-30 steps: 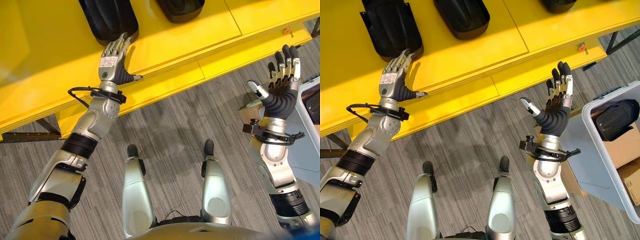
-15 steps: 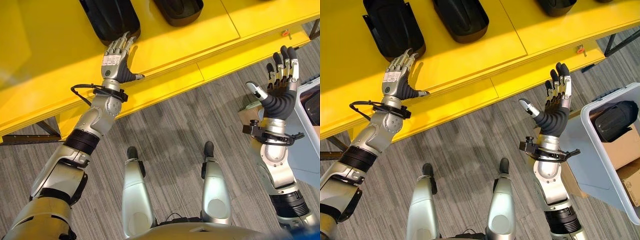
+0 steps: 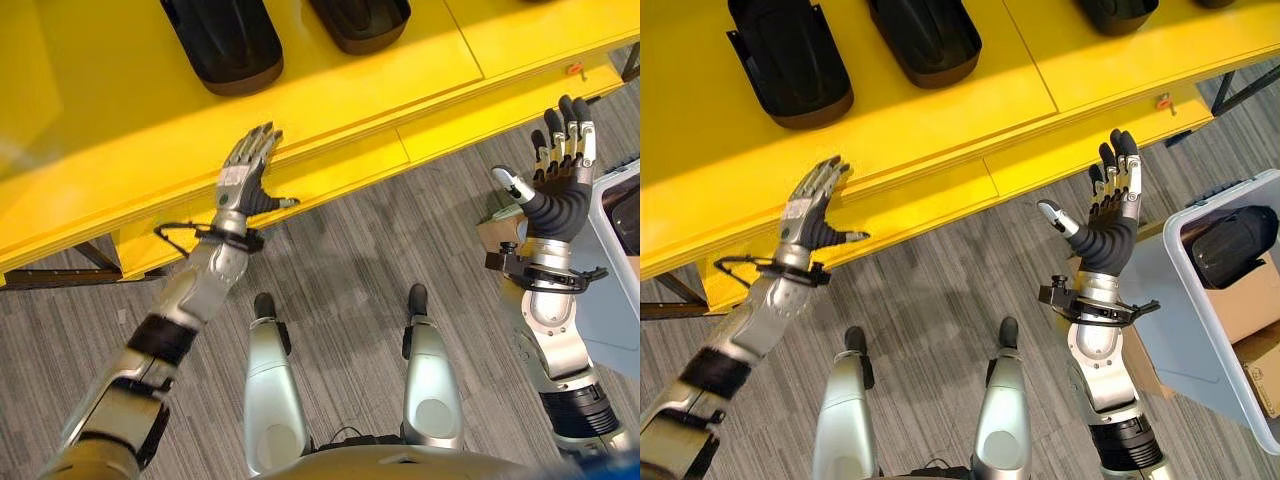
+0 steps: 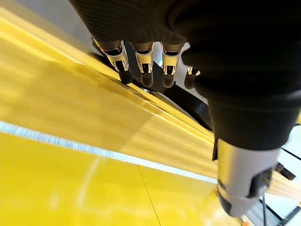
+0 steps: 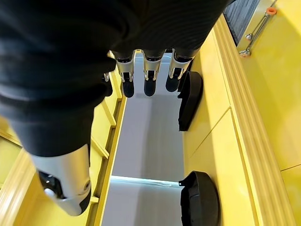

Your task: Move parts from the plastic box to the shelf.

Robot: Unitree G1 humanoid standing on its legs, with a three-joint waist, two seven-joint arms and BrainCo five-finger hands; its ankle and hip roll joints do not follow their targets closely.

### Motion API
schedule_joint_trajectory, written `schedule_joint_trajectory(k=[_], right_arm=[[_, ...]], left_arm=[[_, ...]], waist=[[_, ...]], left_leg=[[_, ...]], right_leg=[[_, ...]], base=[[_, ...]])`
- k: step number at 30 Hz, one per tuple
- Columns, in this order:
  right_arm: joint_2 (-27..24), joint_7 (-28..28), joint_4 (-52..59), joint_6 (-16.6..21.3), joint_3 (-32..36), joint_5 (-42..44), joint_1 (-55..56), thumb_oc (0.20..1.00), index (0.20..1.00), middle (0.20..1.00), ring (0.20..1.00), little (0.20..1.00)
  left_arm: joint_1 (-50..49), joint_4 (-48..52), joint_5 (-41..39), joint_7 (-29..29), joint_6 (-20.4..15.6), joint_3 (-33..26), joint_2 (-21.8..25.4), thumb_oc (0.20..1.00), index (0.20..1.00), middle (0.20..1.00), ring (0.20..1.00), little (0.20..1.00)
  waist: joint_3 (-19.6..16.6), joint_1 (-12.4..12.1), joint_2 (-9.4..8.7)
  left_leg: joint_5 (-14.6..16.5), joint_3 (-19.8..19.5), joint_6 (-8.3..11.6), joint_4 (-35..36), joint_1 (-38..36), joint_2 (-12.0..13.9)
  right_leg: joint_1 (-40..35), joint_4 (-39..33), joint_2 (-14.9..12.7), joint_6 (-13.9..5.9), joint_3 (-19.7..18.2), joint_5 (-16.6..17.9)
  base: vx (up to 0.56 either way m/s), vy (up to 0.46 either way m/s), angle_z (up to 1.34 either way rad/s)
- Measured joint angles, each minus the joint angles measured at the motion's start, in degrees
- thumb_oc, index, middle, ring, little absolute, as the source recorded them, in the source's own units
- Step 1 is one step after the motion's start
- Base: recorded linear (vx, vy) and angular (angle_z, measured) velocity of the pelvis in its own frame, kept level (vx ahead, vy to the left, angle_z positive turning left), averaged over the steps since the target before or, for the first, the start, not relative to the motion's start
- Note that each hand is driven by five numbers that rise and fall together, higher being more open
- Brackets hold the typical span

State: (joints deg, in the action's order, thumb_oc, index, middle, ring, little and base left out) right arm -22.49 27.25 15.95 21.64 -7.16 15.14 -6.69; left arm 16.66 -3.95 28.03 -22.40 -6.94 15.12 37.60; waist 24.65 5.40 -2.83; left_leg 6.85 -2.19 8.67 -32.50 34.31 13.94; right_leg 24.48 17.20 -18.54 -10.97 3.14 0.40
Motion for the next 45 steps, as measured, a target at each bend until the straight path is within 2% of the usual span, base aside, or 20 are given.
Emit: schedule_joint_trajectory(k=[5,10,16,19,21,22,25,29,32,34,35,36,37,38,39,40,41,43,44,45], right_arm=[[-0.05,-0.07,0.35,0.02,0.88,-0.07,1.85,1.0,1.0,1.0,1.0,1.0],[-0.16,-0.25,0.61,0.02,1.99,-0.01,2.66,1.0,1.0,1.0,1.0,1.0],[-0.28,-2.43,-0.04,0.02,0.91,1.63,7.19,1.0,1.0,1.0,1.0,1.0],[-0.32,-4.52,-2.9,-0.25,-0.48,3.69,9.25,1.0,1.0,1.0,1.0,1.0],[-0.4,-5.76,-4.85,-0.9,-0.46,3.97,10.19,1.0,1.0,1.0,1.0,1.0],[-0.44,-6.99,-5.77,-1.3,-0.24,4.04,11.78,1.0,1.0,1.0,1.0,1.0],[-0.72,-8.53,-7.12,-1.99,-0.05,4.05,13.81,1.0,1.0,1.0,1.0,1.0],[-2.03,-11.11,-7.49,-3.05,-0.06,5.03,14.5,1.0,1.0,1.0,1.0,1.0],[-3.47,-12.57,-7.36,-3.21,0.39,6.0,16.93,1.0,1.0,1.0,1.0,1.0],[-5.11,-13.79,-5.79,-3.59,3.08,6.16,20.52,1.0,1.0,1.0,1.0,1.0],[-5.81,-14.31,-5.78,-4.03,3.9,6.17,21.99,1.0,1.0,1.0,1.0,1.0],[-5.23,-14.67,-6.14,-4.56,4.33,6.19,22.81,1.0,1.0,1.0,1.0,1.0],[-4.23,-14.98,-6.36,-4.88,4.55,6.24,22.95,1.0,1.0,1.0,1.0,1.0],[-3.07,-15.91,-6.25,-5.04,5.48,6.28,23.21,1.0,1.0,1.0,1.0,1.0],[-3.98,-16.41,-5.86,-5.05,6.54,6.53,23.22,1.0,1.0,1.0,1.0,1.0],[-2.29,-17.06,-7.6,-5.8,5.99,6.82,22.46,1.0,1.0,1.0,1.0,1.0],[-1.74,-17.65,-7.58,-6.18,4.88,7.24,23.93,1.0,1.0,1.0,1.0,1.0],[0.12,-18.73,-7.49,-6.21,4.91,7.82,24.49,1.0,1.0,1.0,1.0,1.0],[0.69,-19.04,-7.94,-6.25,4.37,8.19,24.28,1.0,1.0,1.0,1.0,1.0],[0.81,-19.51,-8.09,-6.39,4.03,8.4,24.28,1.0,1.0,1.0,1.0,1.0]], left_arm=[[-12.19,8.08,-3.65,3.41,-3.05,-4.02,3.68,1.0,1.0,1.0,1.0,1.0],[-15.56,11.77,-14.71,5.06,-6.28,-4.55,1.33,1.0,1.0,1.0,1.0,1.0],[-15.8,11.89,-46.54,12.38,-9.15,-1.32,-6.73,1.0,1.0,1.0,1.0,1.0],[-16.3,11.59,-58.13,16.3,-9.0,0.03,-9.11,1.0,1.0,1.0,1.0,1.0],[-17.99,11.56,-62.65,17.89,-8.96,-0.09,-9.3,1.0,1.0,1.0,1.0,1.0],[-19.87,11.42,-65.77,19.66,-8.85,-0.46,-9.65,1.0,1.0,1.0,1.0,1.0],[-21.26,9.71,-67.49,20.77,-8.86,-2.22,-11.84,1.0,1.0,1.0,1.0,1.0],[-23.03,8.95,-68.08,21.69,-8.38,-3.73,-13.63,1.0,1.0,1.0,1.0,1.0],[-24.68,8.92,-68.12,22.58,-8.32,-3.8,-14.85,1.0,1.0,1.0,1.0,1.0],[-24.7,8.82,-68.04,23.03,-8.23,-3.94,-15.56,1.0,1.0,1.0,1.0,1.0],[-25.62,8.75,-68.03,23.4,-8.27,-4.59,-16.15,1.0,1.0,1.0,1.0,1.0],[-26.84,8.64,-68.01,23.58,-8.22,-4.98,-16.07,1.0,1.0,1.0,1.0,1.0],[-27.66,8.36,-67.97,23.92,-8.21,-5.1,-16.28,1.0,1.0,1.0,1.0,1.0],[-29.08,8.38,-67.93,24.62,-8.28,-5.04,-16.83,1.0,1.0,1.0,1.0,1.0],[-29.66,8.36,-67.88,25.13,-8.19,-4.96,-17.85,1.0,1.0,1.0,1.0,1.0],[-29.93,7.99,-67.91,25.45,-8.11,-6.41,-17.14,1.0,1.0,1.0,1.0,1.0],[-30.35,7.99,-67.97,25.48,-8.2,-7.62,-15.55,1.0,1.0,1.0,1.0,1.0],[-30.8,8.49,-67.86,25.77,-8.46,-8.45,-14.39,1.0,1.0,1.0,1.0,1.0],[-31.06,8.41,-67.86,25.85,-8.33,-8.17,-14.07,1.0,1.0,1.0,1.0,1.0],[-31.25,8.38,-67.83,25.84,-8.11,-7.82,-14.05,1.0,1.0,1.0,1.0,1.0]], waist=[[0.22,-1.6,0.77],[0.16,-2.91,2.53],[-0.62,-2.43,2.64],[-1.99,-1.75,2.65],[-4.04,-1.37,2.5],[-6.75,-1.26,2.71],[-9.19,-0.79,3.53],[-10.72,0.12,5.34],[-13.76,0.1,5.92],[-14.15,0.3,6.83],[-14.31,0.03,6.13],[-14.77,-0.32,4.66],[-15.41,-0.25,2.1],[-16.59,-1.28,-0.54],[-16.87,-1.62,2.54],[-16.59,-2.32,2.72],[-17.47,-1.99,1.43],[-17.1,-2.4,-0.56],[-17.01,-2.49,-0.43],[-17.34,-2.06,-1.23]], left_leg=[[0.18,0.16,-0.2,0.97,-1.62,-0.03],[-0.14,0.07,-0.39,1.62,-2.56,-0.18],[-0.75,-0.07,0.23,5.5,-9.1,0.36],[-1.97,-0.14,1.49,9.21,-13.2,1.67],[-3.07,0.37,2.53,12.3,-16.37,3.14],[-4.21,1.15,2.72,15.92,-19.11,4.56],[-7.04,1.83,2.7,21.51,-23.29,7.03],[-10.76,3.35,-0.33,27.23,-28.31,11.17],[-14.07,5.25,-5.8,29.56,-29.33,11.94],[-15.12,6.81,-8.02,29.25,-28.98,11.87],[-15.51,6.51,-8.55,28.65,-28.94,11.25],[-12.91,3.69,-7.07,25.87,-27.87,7.88],[-5.72,-2.94,-5.82,21.67,-26.41,-0.29],[-4.4,-10.53,-6.36,22.16,-26.49,-13.34],[-2.67,-10.56,-8.63,25.31,-26.67,-17.03],[-3.65,-10.16,-7.81,26.66,-27.56,-15.78],[-4.65,-9.74,-7.38,27.54,-27.73,-15.38],[-4.85,-10.32,-6.98,27.24,-28.02,-15.97],[-4.75,-11.08,-6.87,27.31,-27.89,-16.08],[-4.76,-10.76,-6.88,27.19,-28.09,-15.99]], right_leg=[[-1.4,-0.04,-0.2,-0.24,0.07,-0.56],[-1.99,0.77,-0.38,-0.31,0.2,-1.01],[-7.69,-0.31,-0.01,-0.7,1.56,-2.05],[-11.16,-1.9,1.26,-0.64,2.58,-2.05],[-12.99,-3.11,2.72,-0.66,2.71,-1.96],[-13.95,-3.95,4.1,-0.51,2.77,-2.05],[-15.68,-4.37,6.58,0.78,3.35,-2.77],[-16.43,-2.98,10.8,3.49,3.69,-4.66],[-14.98,-1.79,12.03,4.31,3.24,-5.84],[-14.83,-1.85,12.17,4.62,3.2,-5.64],[-15.07,-3.02,11.95,5.39,2.86,-5.13],[-15.64,-5.23,11.02,7.08,0.83,-3.77],[-15.51,-7.78,8.3,7.05,-2.48,-2.07],[-15.2,-12.32,4.85,6.8,-6.36,-1.63],[-15.3,-13.67,6.47,5.42,-7.05,-1.96],[-15.5,-9.34,9.52,4.15,-6.64,-1.8],[-19.09,-11.22,11.69,5.25,-4.75,-3.36],[-20.5,-16.28,11.6,5.83,-4.62,0.01],[-20.47,-16.96,11.84,5.68,-5.55,0.05],[-20.5,-17.64,11.86,5.86,-6.11,0.28]], base=[[0.0,-0.002,0.01],[0.01,-0.009,0.03],[0.05,-0.06,0.05],[0.06,-0.067,-0.02],[0.05,-0.107,-0.2],[0.04,-0.175,-0.22],[0.03,-0.164,-0.09],[0.01,-0.149,-0.16],[0.0,-0.13,-0.14],[0.03,-0.163,-0.01],[0.09,-0.204,-0.2],[0.11,-0.198,-0.33],[0.11,-0.097,-0.69],[0.07,-0.043,-0.87],[0.08,-0.009,-1.19],[0.06,-0.017,-0.7],[0.05,-0.019,-0.47],[0.04,0.021,-0.17],[0.07,0.055,-0.23],[0.12,0.098,-0.31]])
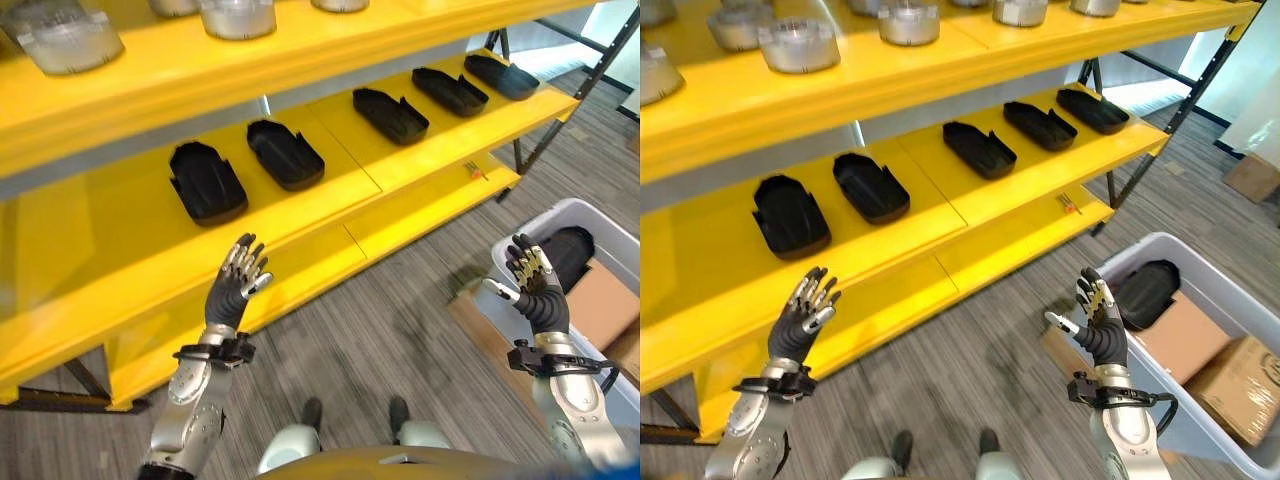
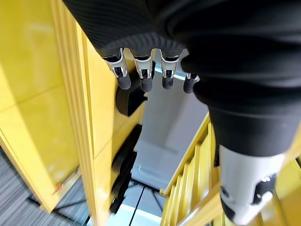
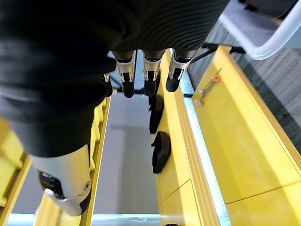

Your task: Move parts from the plastic box to the shelf.

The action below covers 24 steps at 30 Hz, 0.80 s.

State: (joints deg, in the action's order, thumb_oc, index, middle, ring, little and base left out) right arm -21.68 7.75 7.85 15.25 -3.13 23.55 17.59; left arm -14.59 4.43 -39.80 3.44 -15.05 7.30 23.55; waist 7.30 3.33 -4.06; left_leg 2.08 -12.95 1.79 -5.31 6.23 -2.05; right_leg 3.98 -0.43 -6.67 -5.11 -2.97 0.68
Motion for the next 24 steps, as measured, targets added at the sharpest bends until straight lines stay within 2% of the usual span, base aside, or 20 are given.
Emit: schedule_joint_trajectory(k=[1,3,7,9,11,15,16,18,19,20,21,22,23,24], right_arm=[[0.63,-1.3,0.06,-0.14,-0.73,0.91,-0.05,1.0,1.0,1.0,1.0,1.0],[1.0,-2.6,-0.01,-0.74,-1.89,2.46,0.17,1.0,1.0,1.0,1.0,1.0],[0.92,-3.64,-0.45,-2.02,-3.77,4.62,0.02,1.0,1.0,1.0,1.0,1.0],[0.76,-4.58,-1.05,-2.62,-5.83,6.29,-1.2,1.0,1.0,1.0,1.0,1.0],[0.79,-5.19,-1.91,-3.5,-6.43,6.89,-2.15,1.0,1.0,1.0,1.0,1.0],[0.95,-5.36,-2.69,-4.29,-6.52,7.34,-1.98,1.0,1.0,1.0,1.0,1.0],[1.09,-5.38,-2.98,-4.32,-6.68,7.35,-2.02,1.0,1.0,1.0,1.0,1.0],[0.91,-5.24,-3.05,-4.33,-6.52,7.51,-2.8,1.0,1.0,1.0,1.0,1.0],[0.52,-5.32,-3.65,-4.53,-7.64,7.81,-3.58,1.0,1.0,1.0,1.0,1.0],[0.62,-5.21,-4.65,-5.41,-9.32,8.08,-3.58,1.0,1.0,1.0,1.0,1.0],[2.05,-5.2,-4.87,-5.63,-9.24,8.52,-3.72,1.0,1.0,1.0,1.0,1.0],[4.38,-5.1,-4.63,-5.5,-8.17,8.96,-3.89,1.0,1.0,1.0,1.0,1.0],[4.33,-5.26,-4.68,-5.2,-8.11,8.92,-6.76,1.0,1.0,1.0,1.0,1.0],[3.29,-5.13,-6.38,-5.0,-8.1,8.76,-10.18,1.0,1.0,1.0,1.0,1.0]], left_arm=[[-0.4,-0.12,-0.03,0.31,0.54,1.56,-0.1,1.0,1.0,1.0,1.0,1.0],[-0.03,-0.05,-0.01,0.6,0.98,3.45,-0.1,1.0,1.0,1.0,1.0,1.0],[-0.41,0.04,-0.02,1.19,1.09,3.3,-0.29,1.0,1.0,1.0,1.0,1.0],[-0.42,0.03,-0.06,1.18,1.1,1.43,-0.48,1.0,1.0,1.0,1.0,1.0],[-0.36,-0.06,-0.08,1.09,1.1,0.38,0.1,1.0,1.0,1.0,1.0,1.0],[0.28,-0.03,0.0,0.79,1.09,0.51,0.71,1.0,1.0,1.0,1.0,1.0],[0.75,-0.08,0.02,0.27,1.06,0.5,1.03,1.0,1.0,1.0,1.0,1.0],[2.62,-0.14,0.99,-0.16,1.08,1.33,1.08,1.0,1.0,1.0,1.0,1.0],[1.93,-0.54,1.01,-0.19,1.12,1.22,0.94,1.0,1.0,1.0,1.0,1.0],[0.09,0.09,1.01,-0.29,1.22,1.28,0.97,1.0,1.0,1.0,1.0,1.0],[-1.19,1.61,0.99,-0.27,1.27,1.22,1.29,1.0,1.0,1.0,1.0,1.0],[-2.34,2.79,0.93,-0.27,0.9,1.19,2.83,1.0,1.0,1.0,1.0,1.0],[-3.63,2.13,0.76,-0.86,0.92,0.72,1.53,1.0,1.0,1.0,1.0,1.0],[-3.44,0.91,0.51,-0.87,2.02,0.98,-0.19,1.0,1.0,1.0,1.0,1.0]], waist=[[0.14,-0.52,0.21],[-0.16,-0.82,0.4],[-1.5,-0.84,0.82],[-2.2,-0.45,0.6],[-2.44,-0.41,0.35],[-1.44,0.67,0.68],[-0.55,0.23,0.7],[2.39,0.17,2.59],[3.67,0.23,4.08],[4.19,0.53,4.58],[3.67,-0.27,4.11],[3.18,-0.8,0.48],[3.55,-1.85,2.19],[4.85,-2.52,6.57]], left_leg=[[-0.01,0.74,-0.18,0.5,-0.48,-0.09],[-0.29,2.09,-0.61,1.58,-2.26,-0.26],[-0.78,5.2,-1.36,5.0,-6.33,0.13],[-0.77,7.92,-1.44,6.32,-7.98,0.72],[-0.07,9.61,-1.83,5.78,-8.06,0.41],[0.28,10.14,-2.52,3.99,-7.51,-0.25],[0.75,11.02,-2.98,2.29,-6.72,-0.4],[3.38,10.57,-6.04,-5.77,-3.09,-0.92],[4.1,11.44,-6.01,-7.51,-2.19,-0.47],[2.89,14.15,-8.01,-6.16,-2.11,0.86],[2.67,14.83,-4.44,-2.16,-2.93,1.0],[5.39,15.79,-3.66,-10.11,-0.66,-3.68],[11.03,16.68,-4.67,-20.43,-0.31,-3.88],[14.48,17.74,-7.63,-16.63,-3.07,-1.51]], right_leg=[[-0.97,-1.78,-0.09,0.0,-1.45,0.52],[-2.82,-4.39,-0.81,-0.06,-1.79,1.89],[-4.41,-4.85,-0.59,-0.65,-4.8,3.92],[-4.23,-4.81,-0.18,-0.87,-7.16,4.37],[-2.54,-2.43,0.01,-0.93,-7.93,4.22],[0.32,4.03,0.27,-1.66,-7.14,3.71],[2.22,7.01,0.56,-2.18,-7.19,4.07],[8.15,15.31,1.4,-7.35,-6.94,7.54],[10.03,19.11,1.72,-7.09,-6.4,7.38],[14.34,32.42,1.4,-1.5,-0.94,2.0],[14.08,32.08,-1.6,2.89,4.9,-1.77],[12.68,24.38,-7.79,3.49,10.78,-6.88],[10.64,15.76,-9.04,-0.69,16.34,-3.77],[10.73,14.32,-9.07,-2.8,21.09,-2.66]], base=[[0.09,0.098,-0.32],[0.1,0.125,-0.32],[0.03,0.104,-0.46],[-0.01,0.174,-0.61],[0.0,0.2,-0.42],[-0.04,0.092,-0.15],[-0.02,0.111,-0.37],[0.01,0.105,-0.63],[0.1,0.058,-0.7],[0.13,-0.027,-0.4],[0.19,-0.124,-0.2],[0.17,-0.178,-0.52],[0.21,-0.187,-1.03],[0.23,-0.231,-1.48]])
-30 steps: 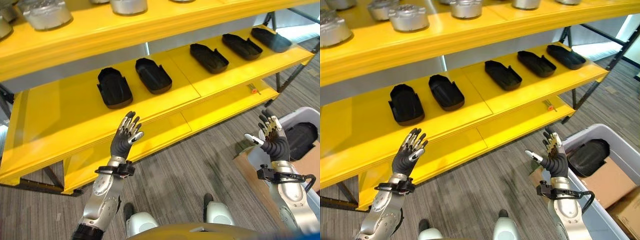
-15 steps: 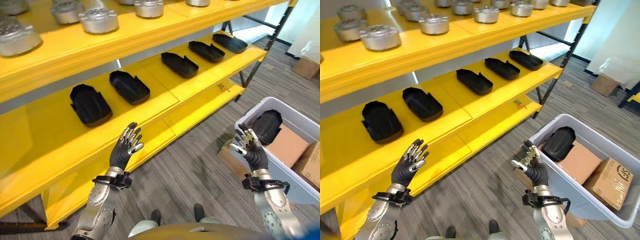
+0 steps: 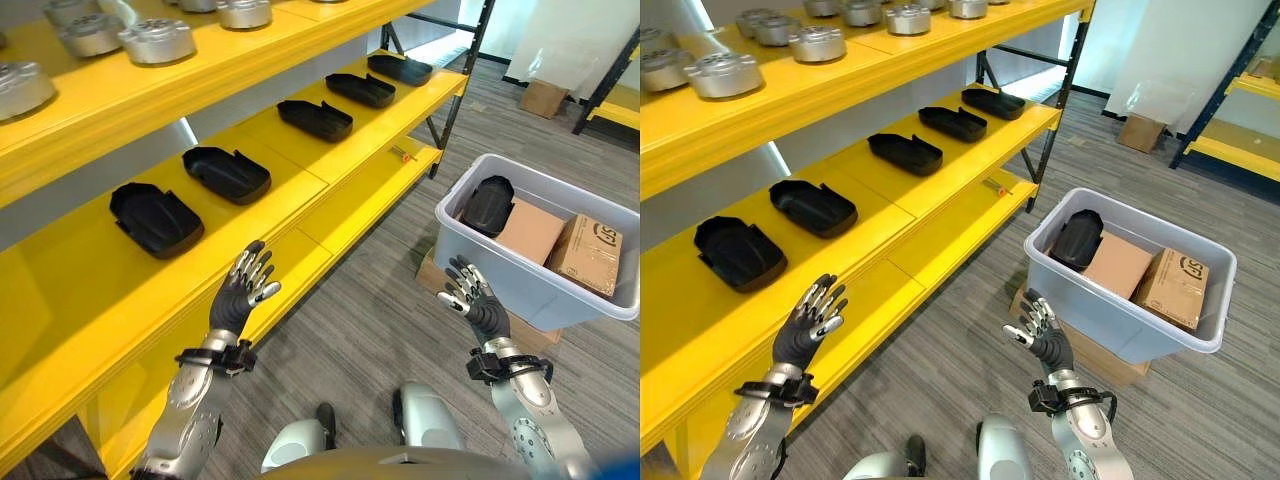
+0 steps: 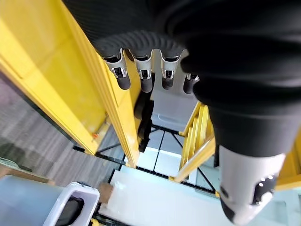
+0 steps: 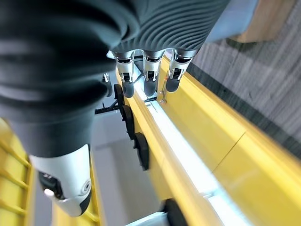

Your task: Move parts from the plastic box to the shelf.

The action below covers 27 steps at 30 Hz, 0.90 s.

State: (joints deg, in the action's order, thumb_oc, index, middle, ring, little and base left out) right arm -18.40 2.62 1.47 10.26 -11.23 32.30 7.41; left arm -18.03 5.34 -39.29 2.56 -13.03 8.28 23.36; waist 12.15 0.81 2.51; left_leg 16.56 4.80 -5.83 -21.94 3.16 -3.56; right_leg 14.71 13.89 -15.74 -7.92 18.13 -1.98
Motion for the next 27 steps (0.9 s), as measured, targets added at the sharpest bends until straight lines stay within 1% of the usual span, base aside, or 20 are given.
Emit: schedule_joint_trajectory(k=[1,2,3,5,6,7,9,12,13,15,17,19,20,21,22,23,24,25,26,27], right_arm=[[-0.91,0.42,-1.09,-0.88,-0.81,0.02,-1.6,1.0,1.0,1.0,1.0,1.0],[-1.98,0.55,-0.67,-1.4,-0.72,0.02,-0.61,1.0,1.0,1.0,1.0,1.0],[-1.89,0.59,0.13,-1.53,-0.34,0.02,0.77,1.0,1.0,1.0,1.0,1.0],[-1.71,0.93,0.4,-1.62,-1.37,0.01,3.3,1.0,1.0,1.0,1.0,1.0],[-1.48,0.99,0.46,-1.77,-1.76,0.01,4.32,1.0,1.0,1.0,1.0,1.0],[-1.14,1.13,0.93,-1.74,-0.51,0.02,3.63,1.0,1.0,1.0,1.0,1.0],[-2.91,1.58,1.09,-1.13,0.17,0.02,2.93,1.0,1.0,1.0,1.0,1.0],[-3.91,2.22,0.8,-1.11,0.9,0.03,2.94,1.0,1.0,1.0,1.0,1.0],[-5.26,2.59,0.8,-1.04,1.44,0.07,2.49,1.0,1.0,1.0,1.0,1.0],[-5.82,2.74,0.9,-0.29,2.0,0.1,2.63,1.0,1.0,1.0,1.0,1.0],[-6.46,2.6,0.82,0.14,1.93,0.12,3.38,1.0,1.0,1.0,1.0,1.0],[-6.35,1.75,0.93,0.19,1.51,0.2,3.95,1.0,1.0,1.0,1.0,1.0],[-6.57,1.5,0.73,0.18,1.7,0.24,4.22,1.0,1.0,1.0,1.0,1.0],[-6.63,1.49,0.87,0.18,1.77,0.28,4.66,1.0,1.0,1.0,1.0,1.0],[-6.41,1.52,1.17,0.18,1.9,0.34,5.17,1.0,1.0,1.0,1.0,1.0],[-6.39,1.53,1.17,0.21,1.88,0.32,5.81,1.0,1.0,1.0,1.0,1.0],[-6.38,1.58,1.19,0.21,1.97,0.32,6.11,1.0,1.0,1.0,1.0,1.0],[-6.31,1.61,1.24,0.21,1.99,0.32,6.12,1.0,1.0,1.0,1.0,1.0],[-6.19,1.68,1.2,0.17,2.17,0.35,5.92,1.0,1.0,1.0,1.0,1.0],[-6.69,1.69,1.42,0.17,1.93,0.34,5.65,1.0,1.0,1.0,1.0,1.0]], left_arm=[[1.06,-2.02,-0.07,-0.15,0.29,-0.92,-1.93,1.0,1.0,1.0,1.0,1.0],[1.41,-2.57,-0.07,-0.21,0.23,-2.6,-3.71,1.0,1.0,1.0,1.0,1.0],[1.63,-2.59,-0.07,-0.21,0.18,-3.19,-3.43,1.0,1.0,1.0,1.0,1.0],[1.41,-2.83,-0.08,-0.24,0.03,-3.9,-3.15,1.0,1.0,1.0,1.0,1.0],[1.32,-2.73,-0.11,-0.4,0.04,-3.46,-2.65,1.0,1.0,1.0,1.0,1.0],[1.68,-2.81,-0.1,-0.36,0.25,-1.3,-2.16,1.0,1.0,1.0,1.0,1.0],[2.27,-2.89,-0.17,-0.41,0.6,1.5,-3.17,1.0,1.0,1.0,1.0,1.0],[4.76,-2.56,-0.16,-0.15,0.57,3.0,-3.9,1.0,1.0,1.0,1.0,1.0],[5.67,-2.57,-0.17,-0.13,0.57,2.91,-3.87,1.0,1.0,1.0,1.0,1.0],[6.32,-2.6,-0.15,-0.12,0.52,2.41,-3.9,1.0,1.0,1.0,1.0,1.0],[7.44,-2.57,-0.17,-0.09,0.5,2.27,-3.84,1.0,1.0,1.0,1.0,1.0],[6.82,-2.53,-0.29,-0.08,0.41,1.07,-2.06,1.0,1.0,1.0,1.0,1.0],[6.97,-2.5,-1.12,-0.02,0.37,0.49,-1.67,1.0,1.0,1.0,1.0,1.0],[6.81,-2.42,-1.81,-0.01,0.35,0.59,-1.66,1.0,1.0,1.0,1.0,1.0],[6.74,-2.3,-2.14,0.01,0.35,0.73,-1.89,1.0,1.0,1.0,1.0,1.0],[6.49,-2.32,-2.23,0.04,0.37,1.7,-2.51,1.0,1.0,1.0,1.0,1.0],[6.63,-2.32,-2.23,0.09,0.39,2.42,-2.48,1.0,1.0,1.0,1.0,1.0],[6.74,-2.31,-2.22,0.15,0.4,2.61,-2.57,1.0,1.0,1.0,1.0,1.0],[6.75,-2.36,-2.24,0.14,0.37,2.78,-2.69,1.0,1.0,1.0,1.0,1.0],[7.09,-2.78,-2.24,0.17,0.41,2.9,-2.71,1.0,1.0,1.0,1.0,1.0]], waist=[[1.32,-0.22,0.28],[1.32,0.36,1.31],[1.53,0.36,0.66],[0.52,0.57,-3.14],[-1.88,0.73,-6.3],[-2.64,1.36,-7.88],[-3.1,3.7,-4.38],[-3.69,4.6,-0.32],[-3.66,5.18,0.61],[-3.64,6.23,0.6],[-3.48,6.37,0.71],[-3.12,5.55,-0.61],[-2.67,5.36,-1.51],[-2.76,4.83,-1.64],[-2.37,4.29,-2.34],[-1.94,4.29,-2.94],[-1.73,4.27,-3.1],[-1.24,4.49,-4.01],[-0.73,4.33,-4.74],[-0.26,3.06,-5.28]], left_leg=[[-0.55,2.62,0.46,3.28,-0.78,0.36],[-4.21,1.85,1.34,6.73,-1.19,0.68],[-5.51,1.58,1.24,8.63,-2.57,0.8],[-7.0,1.25,2.88,12.18,-4.81,0.93],[-7.64,0.42,4.04,13.62,-4.16,1.8],[-9.16,-1.25,6.35,14.81,-4.25,3.68],[-10.27,-3.8,9.08,17.45,-4.92,8.0],[-10.87,-5.22,10.13,19.32,-4.92,13.11],[-12.33,-5.28,10.28,19.78,-4.91,14.74],[-13.87,-5.12,11.69,19.53,-5.04,16.12],[-14.5,-5.17,13.02,17.94,-4.8,16.28],[-14.54,-5.46,13.18,10.51,-2.73,16.59],[-15.68,-7.07,14.75,-2.2,3.69,16.75],[-17.27,-8.98,15.47,-8.53,6.94,16.89],[-20.27,-10.4,14.19,-15.64,10.22,16.71],[-22.44,-14.18,13.49,-24.3,15.29,14.0],[-21.28,-14.42,12.58,-25.98,17.21,12.02],[-19.05,-12.75,11.96,-24.71,18.46,10.21],[-15.95,-12.42,12.06,-19.49,18.86,7.8],[-14.56,-12.71,11.12,-9.08,17.01,5.5]], right_leg=[[-0.12,-5.89,-1.65,-0.11,-0.94,2.09],[-0.73,-10.11,-1.45,-0.84,-4.44,4.72],[-2.43,-12.06,-1.44,-1.53,-7.06,5.73],[-5.61,-12.31,-2.58,-1.14,-6.17,6.41],[-7.41,-10.74,-1.97,-0.79,-5.51,6.18],[-8.93,-11.49,0.15,0.43,-3.52,9.19],[-9.25,-9.89,3.9,2.54,-1.52,6.89],[-8.55,-8.67,8.89,5.24,-0.79,3.67],[-8.14,-8.32,10.47,6.45,-0.28,2.81],[-8.15,-8.15,11.85,7.51,-0.31,1.8],[-8.09,-7.97,12.71,7.47,-1.42,0.17],[-7.75,-7.72,13.85,8.89,-3.14,-0.99],[-7.78,-7.85,14.62,9.65,-3.77,-1.47],[-8.22,-7.96,15.19,10.33,-4.94,-1.52],[-8.44,-7.91,15.99,13.11,-6.39,-1.04],[-8.58,-7.51,16.44,14.44,-7.02,-1.7],[-8.93,-7.9,16.19,14.9,-7.51,-1.61],[-8.93,-8.13,15.8,14.87,-8.12,-1.57],[-8.79,-8.34,15.29,14.33,-9.39,-1.1],[-9.06,-9.2,15.11,13.62,-10.81,-0.62]], base=[[0.23,-0.241,-1.14],[0.24,-0.285,-0.71],[0.19,-0.232,-0.14],[0.15,-0.206,0.1],[0.16,-0.263,0.32],[0.26,-0.439,0.42],[0.27,-0.482,0.48],[0.11,-0.224,0.12],[0.15,-0.219,-0.24],[0.17,-0.201,-0.18],[0.18,-0.19,-0.23],[0.19,-0.249,-0.6],[0.19,-0.236,-0.6],[0.13,-0.141,-0.65],[0.13,-0.084,-0.62],[0.16,0.023,-0.55],[0.14,0.041,-0.37],[0.17,0.067,-0.2],[0.15,0.072,-0.43],[0.22,0.117,-0.59]])
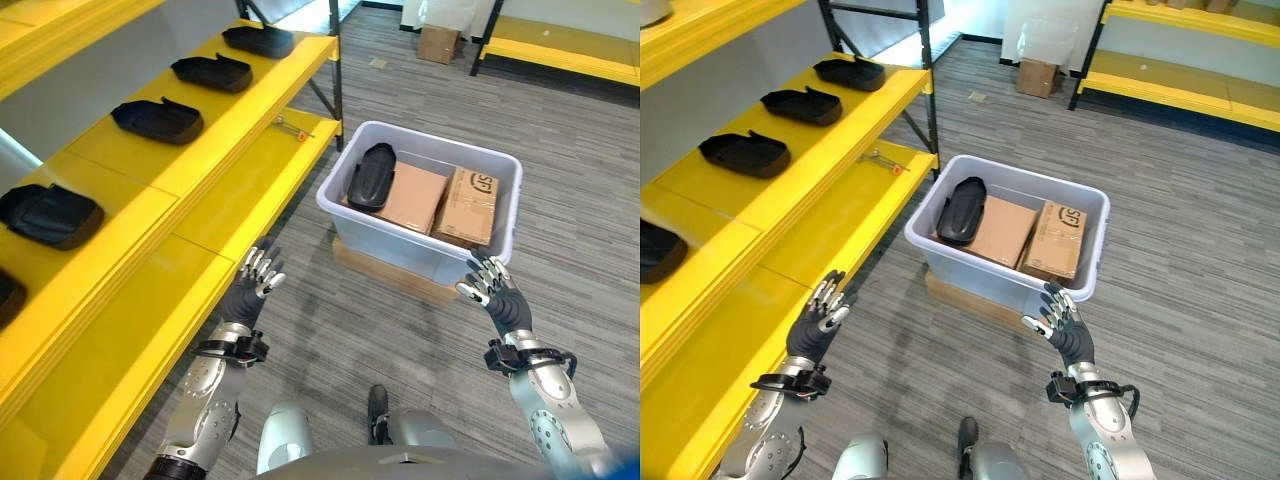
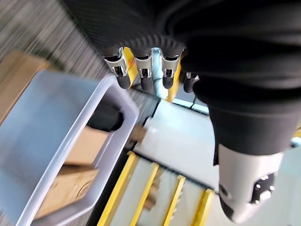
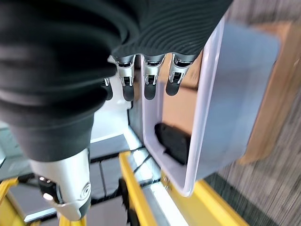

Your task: Move parts from the plastic box to the shelf.

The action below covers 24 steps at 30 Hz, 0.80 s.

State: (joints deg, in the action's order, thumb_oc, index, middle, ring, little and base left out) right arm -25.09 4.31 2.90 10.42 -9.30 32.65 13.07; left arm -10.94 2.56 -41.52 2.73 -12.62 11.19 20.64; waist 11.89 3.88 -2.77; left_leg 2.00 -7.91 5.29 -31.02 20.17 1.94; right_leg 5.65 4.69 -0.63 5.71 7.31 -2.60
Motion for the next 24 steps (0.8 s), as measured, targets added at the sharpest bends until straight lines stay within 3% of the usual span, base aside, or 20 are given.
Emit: schedule_joint_trajectory(k=[2,4,5,6,9,10,11,13,15,18,20,21,22,23,24], right_arm=[[0.26,-0.35,-0.83,0.04,0.21,0.02,-0.68,1.0,1.0,1.0,1.0,1.0],[-0.01,-1.11,-2.03,0.1,0.05,-0.01,-0.44,1.0,1.0,1.0,1.0,1.0],[-0.08,-1.37,-2.9,0.09,0.04,-0.01,-0.45,1.0,1.0,1.0,1.0,1.0],[-0.11,-1.4,-3.2,0.08,0.04,-0.01,-0.4,1.0,1.0,1.0,1.0,1.0],[0.08,-1.89,-3.17,-0.04,0.16,-0.24,0.26,1.0,1.0,1.0,1.0,1.0],[0.07,-1.93,-2.66,-0.06,0.18,-0.25,0.23,1.0,1.0,1.0,1.0,1.0],[-0.39,-2.23,-1.64,-0.1,0.44,-0.26,0.77,1.0,1.0,1.0,1.0,1.0],[0.13,-3.22,-1.55,-0.2,0.72,-0.28,0.91,1.0,1.0,1.0,1.0,1.0],[0.78,-3.95,-1.47,-1.33,-1.08,-0.25,1.19,1.0,1.0,1.0,1.0,1.0],[2.56,-4.47,-1.45,-1.96,-2.44,-0.24,1.32,1.0,1.0,1.0,1.0,1.0],[2.61,-5.4,-1.44,-2.15,-2.71,-0.25,1.12,1.0,1.0,1.0,1.0,1.0],[2.59,-5.39,-1.45,-2.15,-2.55,-0.25,1.29,1.0,1.0,1.0,1.0,1.0],[3.09,-5.27,-1.78,-2.23,-2.47,-0.24,0.79,1.0,1.0,1.0,1.0,1.0],[3.35,-5.25,-1.81,-2.36,-2.59,-0.24,0.57,1.0,1.0,1.0,1.0,1.0],[3.69,-5.22,-1.79,-2.48,-2.71,-0.23,0.19,1.0,1.0,1.0,1.0,1.0]], left_arm=[[-0.22,-0.46,-0.02,0.02,0.02,-0.5,0.13,1.0,1.0,1.0,1.0,1.0],[-0.03,-2.07,0.0,0.54,-0.07,-0.68,0.1,1.0,1.0,1.0,1.0,1.0],[-0.23,-2.38,0.01,0.76,-0.07,-0.7,0.11,1.0,1.0,1.0,1.0,1.0],[-0.27,-2.38,0.01,0.87,-0.07,-0.72,0.11,1.0,1.0,1.0,1.0,1.0],[-0.3,-2.39,0.07,1.05,-0.08,-0.66,-0.28,1.0,1.0,1.0,1.0,1.0],[-0.19,-2.37,0.06,1.17,-0.09,-0.66,-0.29,1.0,1.0,1.0,1.0,1.0],[0.12,-2.09,0.07,1.32,-0.07,-0.57,-0.23,1.0,1.0,1.0,1.0,1.0],[1.59,-1.65,0.13,1.97,-0.21,-1.29,0.26,1.0,1.0,1.0,1.0,1.0],[2.74,-0.64,0.12,1.94,-0.62,-1.84,1.1,1.0,1.0,1.0,1.0,1.0],[4.3,-0.62,0.12,1.9,-0.63,-1.58,1.78,1.0,1.0,1.0,1.0,1.0],[3.07,-0.76,0.14,1.87,-0.63,-1.7,3.53,1.0,1.0,1.0,1.0,1.0],[2.49,-0.73,0.17,1.83,-0.65,-1.67,3.69,1.0,1.0,1.0,1.0,1.0],[2.38,-1.05,0.33,1.8,-0.59,-1.47,4.09,1.0,1.0,1.0,1.0,1.0],[2.34,-1.74,0.47,1.77,-0.53,-0.77,4.23,1.0,1.0,1.0,1.0,1.0],[1.89,-1.74,0.53,1.63,-0.49,-0.38,4.42,1.0,1.0,1.0,1.0,1.0]], waist=[[0.35,-0.68,0.6],[0.69,-1.5,1.39],[0.63,-2.12,2.07],[0.91,-2.28,2.61],[1.02,-1.98,3.41],[0.61,-2.13,3.76],[-0.02,-0.78,4.39],[-0.3,0.25,4.28],[-0.57,0.26,3.01],[-0.97,-0.01,2.26],[-1.3,-0.95,1.78],[-1.45,-1.14,1.95],[-1.2,-1.51,2.21],[-1.16,-1.37,3.17],[-0.91,-1.11,3.87]], left_leg=[[-0.97,1.2,0.04,14.52,-1.21,1.49],[-4.52,0.43,0.31,31.58,-4.85,5.32],[-5.61,-0.96,0.44,35.5,-5.42,7.09],[-6.46,-2.78,0.53,36.73,-5.28,8.19],[-8.03,-2.97,0.49,35.26,-8.86,7.24],[-7.98,-1.15,0.37,34.17,-10.81,5.83],[-7.75,1.41,-0.29,33.75,-12.78,4.59],[-10.75,5.24,-3.09,34.86,-14.32,1.87],[-10.18,7.82,-5.59,35.46,-16.06,-0.82],[-8.42,7.86,-8.21,34.31,-16.35,-3.37],[-7.18,8.29,-9.85,33.9,-17.25,-6.18],[-6.09,8.31,-10.52,33.76,-17.46,-6.81],[-5.55,8.42,-11.2,32.56,-17.07,-6.95],[-5.27,7.92,-11.52,32.46,-17.65,-6.89],[-4.05,8.93,-13.47,32.03,-19.18,-7.4]], right_leg=[[-3.21,-3.38,2.02,-2.09,-1.55,0.87],[-6.51,-4.71,4.08,-3.16,-4.0,0.4],[-7.48,-4.92,5.15,-3.72,-5.06,0.02],[-8.64,-5.19,5.71,-3.87,-5.69,-0.26],[-12.79,-6.26,5.4,-4.71,-10.79,-1.05],[-14.16,-7.21,4.26,-4.21,-11.91,-1.4],[-14.79,-8.24,3.29,-4.4,-13.14,-1.69],[-15.74,-7.56,-0.57,-6.53,-13.72,-3.26],[-14.74,-5.84,-3.7,-8.02,-13.75,-3.0],[-13.98,-4.58,-6.88,-10.6,-13.33,-1.81],[-11.92,0.83,-11.96,-13.69,-14.29,-2.45],[-10.87,2.24,-12.46,-13.99,-14.3,-1.47],[-8.5,7.47,-12.43,-15.51,-15.78,-0.55],[-5.74,14.43,-11.94,-15.62,-16.06,-0.61],[2.03,29.33,-11.72,-15.24,-16.17,1.02]], base=[[0.26,0.162,-0.67],[0.29,0.192,-0.6],[0.27,0.197,-0.64],[0.27,0.225,-0.69],[0.28,0.277,-0.85],[0.22,0.241,-1.03],[0.26,0.298,-0.86],[0.18,0.223,-0.63],[0.11,0.157,-0.45],[0.13,0.209,-0.04],[0.12,0.245,0.09],[0.09,0.24,0.08],[0.05,0.203,0.06],[0.08,0.261,-0.09],[0.07,0.203,-0.14]])
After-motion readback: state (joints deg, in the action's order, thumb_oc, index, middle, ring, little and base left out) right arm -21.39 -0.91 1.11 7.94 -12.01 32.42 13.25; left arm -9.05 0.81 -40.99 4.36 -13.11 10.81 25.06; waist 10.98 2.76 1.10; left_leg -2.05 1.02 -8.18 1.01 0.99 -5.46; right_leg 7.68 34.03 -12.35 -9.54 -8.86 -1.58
